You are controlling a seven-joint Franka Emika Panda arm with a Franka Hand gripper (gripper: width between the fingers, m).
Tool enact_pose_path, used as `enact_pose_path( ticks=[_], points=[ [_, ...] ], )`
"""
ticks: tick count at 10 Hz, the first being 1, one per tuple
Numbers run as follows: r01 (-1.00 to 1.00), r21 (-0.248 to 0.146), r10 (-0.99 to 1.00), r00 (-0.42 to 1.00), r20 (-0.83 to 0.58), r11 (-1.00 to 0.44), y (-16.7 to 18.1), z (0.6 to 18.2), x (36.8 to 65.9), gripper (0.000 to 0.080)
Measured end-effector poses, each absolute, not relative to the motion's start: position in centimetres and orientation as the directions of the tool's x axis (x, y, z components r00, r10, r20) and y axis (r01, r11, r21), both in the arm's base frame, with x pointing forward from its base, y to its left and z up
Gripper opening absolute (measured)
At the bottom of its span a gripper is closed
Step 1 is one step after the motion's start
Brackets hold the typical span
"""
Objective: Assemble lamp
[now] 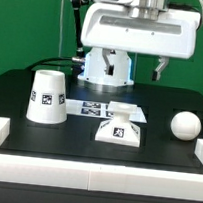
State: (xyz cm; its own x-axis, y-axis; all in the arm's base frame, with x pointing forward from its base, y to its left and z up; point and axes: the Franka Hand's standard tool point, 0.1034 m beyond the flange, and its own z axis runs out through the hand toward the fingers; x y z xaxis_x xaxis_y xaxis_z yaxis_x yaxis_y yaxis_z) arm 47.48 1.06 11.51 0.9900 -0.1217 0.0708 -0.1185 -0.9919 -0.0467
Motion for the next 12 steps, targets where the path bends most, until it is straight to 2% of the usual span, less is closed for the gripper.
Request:
enact_pose_path(
  ticks=[1, 3, 5, 9, 12],
  points=[
    [-0.201, -0.072, -0.205, 0.977, 0.062, -0.977, 1.5, 11.5, 47.4, 0.0699],
    [-0.295, -0.078, -0.299, 0.953, 0.054, -0.952, 1.6, 11.4, 47.4, 0.0699],
    [-0.190, -0.070, -0.195, 0.978, 0.075, -0.979, 0.6, 11.0, 47.6, 0.0699],
    [-0.165, -0.060, -0.169, 0.983, 0.076, -0.984, -0.4, 7.6, 47.2, 0.0699],
    [-0.156, -0.057, -0.160, 0.985, 0.064, -0.986, 0.2, 6.3, 46.8, 0.0699]
  ],
)
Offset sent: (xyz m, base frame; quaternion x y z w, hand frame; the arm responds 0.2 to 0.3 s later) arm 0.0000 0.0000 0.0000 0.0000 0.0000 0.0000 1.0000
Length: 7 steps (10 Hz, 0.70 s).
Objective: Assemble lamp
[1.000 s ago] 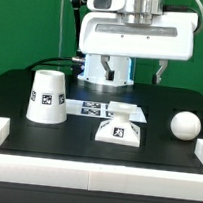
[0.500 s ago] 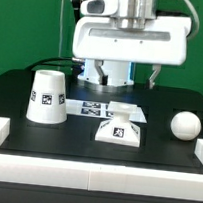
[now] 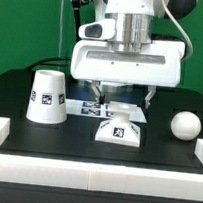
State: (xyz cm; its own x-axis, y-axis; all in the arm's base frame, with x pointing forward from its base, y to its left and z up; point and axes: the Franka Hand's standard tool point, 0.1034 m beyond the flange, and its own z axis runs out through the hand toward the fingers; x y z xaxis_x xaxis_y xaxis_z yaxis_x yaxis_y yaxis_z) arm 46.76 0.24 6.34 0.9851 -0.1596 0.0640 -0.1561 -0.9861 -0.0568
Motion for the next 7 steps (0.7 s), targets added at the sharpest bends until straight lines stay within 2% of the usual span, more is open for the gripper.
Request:
enact_pose_path(
  ticks=[4, 7],
  points=[
    [-0.154, -0.053, -0.157, 0.986, 0.056, -0.987, 0.27, 5.39, 46.25, 0.0699],
    [-0.148, -0.053, -0.151, 0.987, 0.055, -0.988, 0.56, 5.38, 46.22, 0.0699]
  ],
)
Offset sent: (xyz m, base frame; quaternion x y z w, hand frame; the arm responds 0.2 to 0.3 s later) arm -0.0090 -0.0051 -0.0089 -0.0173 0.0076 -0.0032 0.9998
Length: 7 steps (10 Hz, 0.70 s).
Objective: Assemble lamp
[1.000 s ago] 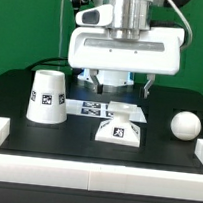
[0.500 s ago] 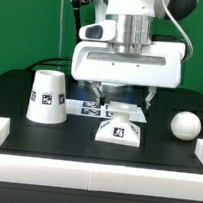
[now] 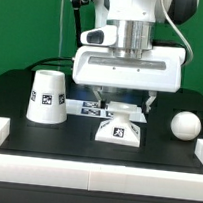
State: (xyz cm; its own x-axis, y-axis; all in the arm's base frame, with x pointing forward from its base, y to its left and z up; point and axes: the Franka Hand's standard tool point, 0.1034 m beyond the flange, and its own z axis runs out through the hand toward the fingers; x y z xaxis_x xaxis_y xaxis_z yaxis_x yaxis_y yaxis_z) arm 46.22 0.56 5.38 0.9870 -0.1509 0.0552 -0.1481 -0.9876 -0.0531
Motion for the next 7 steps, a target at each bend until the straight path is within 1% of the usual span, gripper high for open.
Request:
enact_pose_path(
  ticks=[2, 3, 4, 7],
  points=[
    [-0.146, -0.053, -0.149, 0.987, 0.055, -0.988, 0.62, 5.38, 46.22, 0.0699],
    [-0.146, -0.053, -0.148, 0.987, 0.056, -0.988, 0.62, 5.40, 46.25, 0.0577],
    [-0.146, -0.053, -0.148, 0.987, 0.056, -0.988, 0.62, 5.39, 46.25, 0.0534],
    [-0.145, -0.053, -0.148, 0.987, 0.056, -0.988, 0.62, 5.39, 46.25, 0.0534]
  ],
)
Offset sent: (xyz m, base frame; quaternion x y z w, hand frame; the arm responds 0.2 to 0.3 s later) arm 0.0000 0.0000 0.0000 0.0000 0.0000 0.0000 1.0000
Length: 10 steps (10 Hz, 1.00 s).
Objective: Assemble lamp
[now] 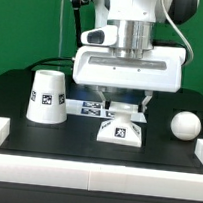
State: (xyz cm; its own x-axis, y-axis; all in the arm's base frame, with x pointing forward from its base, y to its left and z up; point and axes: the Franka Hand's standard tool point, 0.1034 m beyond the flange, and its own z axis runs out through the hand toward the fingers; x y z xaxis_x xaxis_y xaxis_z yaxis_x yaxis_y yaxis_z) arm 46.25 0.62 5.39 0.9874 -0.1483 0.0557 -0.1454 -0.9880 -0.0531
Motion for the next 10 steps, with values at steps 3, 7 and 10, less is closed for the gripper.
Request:
enact_pose_path(
  ticks=[3, 7, 10],
  points=[
    [-0.145, -0.053, -0.148, 0.987, 0.056, -0.988, 0.6, 5.4, 46.2, 0.0535],
    [-0.081, -0.065, -0.087, 0.991, 0.106, -0.995, 3.0, 5.5, 51.2, 0.0537],
    [-0.060, -0.073, -0.071, 0.986, 0.151, -0.996, 4.2, 5.5, 54.9, 0.0537]
  ],
)
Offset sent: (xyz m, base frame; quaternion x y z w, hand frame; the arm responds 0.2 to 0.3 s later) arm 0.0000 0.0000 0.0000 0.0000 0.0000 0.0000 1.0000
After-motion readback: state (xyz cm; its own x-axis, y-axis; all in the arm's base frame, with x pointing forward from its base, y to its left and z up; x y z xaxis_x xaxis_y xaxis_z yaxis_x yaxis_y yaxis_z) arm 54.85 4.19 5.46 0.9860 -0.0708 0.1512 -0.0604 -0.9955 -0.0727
